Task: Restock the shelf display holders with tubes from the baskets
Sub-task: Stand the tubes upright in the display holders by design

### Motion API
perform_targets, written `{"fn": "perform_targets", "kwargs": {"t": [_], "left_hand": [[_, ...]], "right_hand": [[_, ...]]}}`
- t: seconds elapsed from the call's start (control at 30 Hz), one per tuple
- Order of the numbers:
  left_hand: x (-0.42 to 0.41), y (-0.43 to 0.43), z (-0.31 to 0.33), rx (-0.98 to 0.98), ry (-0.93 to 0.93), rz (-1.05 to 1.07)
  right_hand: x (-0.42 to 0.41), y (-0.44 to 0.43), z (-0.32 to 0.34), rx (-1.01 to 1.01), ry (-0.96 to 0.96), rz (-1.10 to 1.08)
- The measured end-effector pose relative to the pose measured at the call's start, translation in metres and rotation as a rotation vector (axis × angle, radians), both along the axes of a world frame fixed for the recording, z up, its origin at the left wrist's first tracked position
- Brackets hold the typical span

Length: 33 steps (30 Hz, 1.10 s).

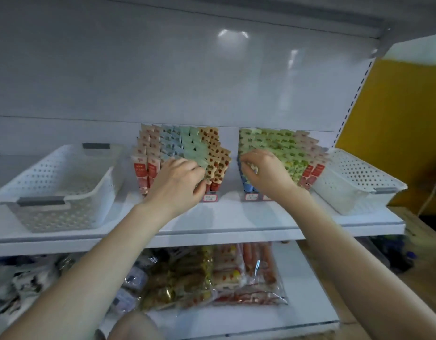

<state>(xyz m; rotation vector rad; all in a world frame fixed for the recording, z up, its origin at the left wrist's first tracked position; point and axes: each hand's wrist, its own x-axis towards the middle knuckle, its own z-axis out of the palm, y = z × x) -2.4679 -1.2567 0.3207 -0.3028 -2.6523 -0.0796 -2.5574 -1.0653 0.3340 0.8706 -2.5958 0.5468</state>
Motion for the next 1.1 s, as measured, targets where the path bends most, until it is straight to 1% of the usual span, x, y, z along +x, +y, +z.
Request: {"fn": "perform_targets", "kwargs": {"t": [0.1,0.23,0.4,0.53,0.63,0.73,0.87,1.0,1.1], "left_hand": [[0.021,0.02,-0.006,-0.006,-0.014,-0.023],[0.045,0.038,-0.012,-0.003,0.0,-0.043],[0.063,0.055,-0.012,0.121,0.085,-0.06],[0.06,0.07,-0.013,0.128,0.029,-0.034],[0.045,0.076,-0.009,0.139,-0.024,-0.023],[0.023,0.079,-0.011,0.16,-0.066,0.015],[-0.017,0.081,-0.018,0.254,-0.125,0.057],[-0.062,0.082,-0.015,0.345,-0.073,0.069],[-0.097,0.074,-0.011,0.279,0.01,0.087]], "right_hand": [[0.033,0.031,-0.011,0.038,-0.019,-0.04],[0.06,0.069,-0.011,0.0,-0.043,-0.12],[0.088,0.107,-0.009,-0.057,-0.056,-0.196],[0.093,0.121,-0.013,-0.104,-0.053,-0.206],[0.081,0.122,-0.013,-0.129,-0.057,-0.213],[0.058,0.119,-0.011,-0.111,-0.067,-0.211],[0.021,0.111,-0.009,-0.089,-0.07,-0.19],[-0.026,0.096,-0.002,-0.101,-0.056,-0.142],[-0.055,0.083,0.005,-0.08,-0.039,-0.093]]}}
